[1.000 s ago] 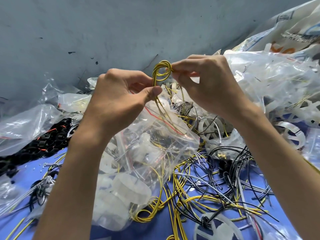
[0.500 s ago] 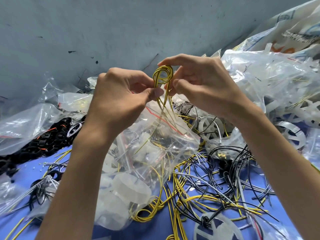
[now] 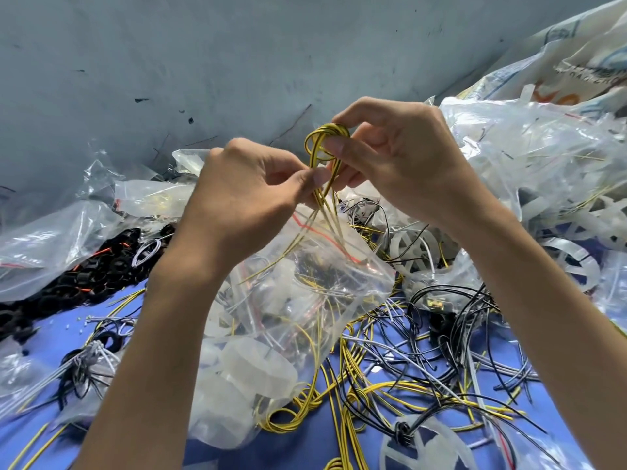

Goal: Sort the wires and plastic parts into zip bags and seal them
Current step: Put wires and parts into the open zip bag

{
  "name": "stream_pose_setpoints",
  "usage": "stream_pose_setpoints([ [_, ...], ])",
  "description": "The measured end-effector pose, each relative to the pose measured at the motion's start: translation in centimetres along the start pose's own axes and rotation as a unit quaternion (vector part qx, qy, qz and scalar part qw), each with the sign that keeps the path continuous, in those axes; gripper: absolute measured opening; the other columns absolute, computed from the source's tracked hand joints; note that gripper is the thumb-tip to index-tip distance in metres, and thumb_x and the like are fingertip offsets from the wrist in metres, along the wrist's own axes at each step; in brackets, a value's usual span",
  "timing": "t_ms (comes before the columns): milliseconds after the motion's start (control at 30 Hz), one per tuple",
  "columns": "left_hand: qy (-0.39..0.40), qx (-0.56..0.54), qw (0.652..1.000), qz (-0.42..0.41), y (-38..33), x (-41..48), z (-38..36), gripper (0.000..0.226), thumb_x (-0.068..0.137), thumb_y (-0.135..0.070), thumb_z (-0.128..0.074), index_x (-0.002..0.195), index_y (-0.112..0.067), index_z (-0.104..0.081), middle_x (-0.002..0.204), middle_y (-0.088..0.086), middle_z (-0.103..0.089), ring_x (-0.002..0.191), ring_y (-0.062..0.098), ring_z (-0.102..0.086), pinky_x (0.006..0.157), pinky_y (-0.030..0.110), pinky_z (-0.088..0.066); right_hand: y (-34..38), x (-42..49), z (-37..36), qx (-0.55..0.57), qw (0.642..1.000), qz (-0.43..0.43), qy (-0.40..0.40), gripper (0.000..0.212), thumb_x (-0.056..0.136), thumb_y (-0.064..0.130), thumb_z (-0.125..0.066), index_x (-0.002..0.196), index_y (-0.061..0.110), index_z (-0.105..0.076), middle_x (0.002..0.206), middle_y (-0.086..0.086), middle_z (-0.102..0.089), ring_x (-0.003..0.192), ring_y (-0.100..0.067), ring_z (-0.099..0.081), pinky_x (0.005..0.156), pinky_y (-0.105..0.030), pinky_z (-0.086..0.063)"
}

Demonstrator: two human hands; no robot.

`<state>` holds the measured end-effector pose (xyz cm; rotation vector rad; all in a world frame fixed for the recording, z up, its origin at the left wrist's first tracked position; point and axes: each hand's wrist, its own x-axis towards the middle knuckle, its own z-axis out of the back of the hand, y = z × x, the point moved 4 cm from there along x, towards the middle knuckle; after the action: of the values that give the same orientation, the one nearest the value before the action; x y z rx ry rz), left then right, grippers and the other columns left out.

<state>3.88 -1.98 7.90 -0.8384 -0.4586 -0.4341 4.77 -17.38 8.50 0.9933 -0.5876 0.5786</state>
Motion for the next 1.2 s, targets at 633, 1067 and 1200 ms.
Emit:
stream_pose_setpoints([
  [633, 0.005, 0.162, 0.979, 0.125, 0.1, 0.4, -0.6, 0.051, 0.102, -0.046, -0.011, 0.138, -0.034, -0.044, 0.155, -0.016, -0.023, 0.147, 0.017, -0.001, 0.113, 0.052, 0.001, 0.4, 0.0, -0.4, 0.165, 0.98, -0.001, -0.11, 0.019, 0.089, 0.006, -0.062, 0.075, 0.017, -0.054, 0.077, -0.011, -0.07, 0.068, -0.01, -0.072, 0.06, -0.019, -0.053],
  [1067, -0.014, 0.258, 0.958, 0.123, -1.3, -0.6, -0.1, 0.043, 0.102, -0.04, -0.017, 0.088, -0.02, -0.053, 0.113, 0.02, -0.059, 0.103, 0.038, -0.048, 0.076, 0.035, -0.022, 0.3, -0.2, -0.8, 0.077, 0.989, 0.015, -0.123, 0.009, 0.087, 0.011, -0.065, 0.081, 0.011, -0.059, 0.073, 0.0, -0.07, 0.064, -0.005, -0.07, 0.061, -0.021, -0.055],
  [1200, -0.007, 0.281, 0.949, 0.142, -0.3, -0.4, 0.0, 0.059, 0.098, -0.052, -0.023, 0.061, -0.013, -0.046, 0.084, 0.014, -0.066, 0.087, 0.038, -0.049, 0.073, 0.037, -0.036, 0.0, -0.1, -0.3, 0.039, 0.987, 0.014, -0.156, 0.01, 0.086, 0.014, -0.067, 0.079, 0.011, -0.061, 0.068, 0.002, -0.07, 0.06, -0.002, -0.068, 0.056, -0.022, -0.053],
])
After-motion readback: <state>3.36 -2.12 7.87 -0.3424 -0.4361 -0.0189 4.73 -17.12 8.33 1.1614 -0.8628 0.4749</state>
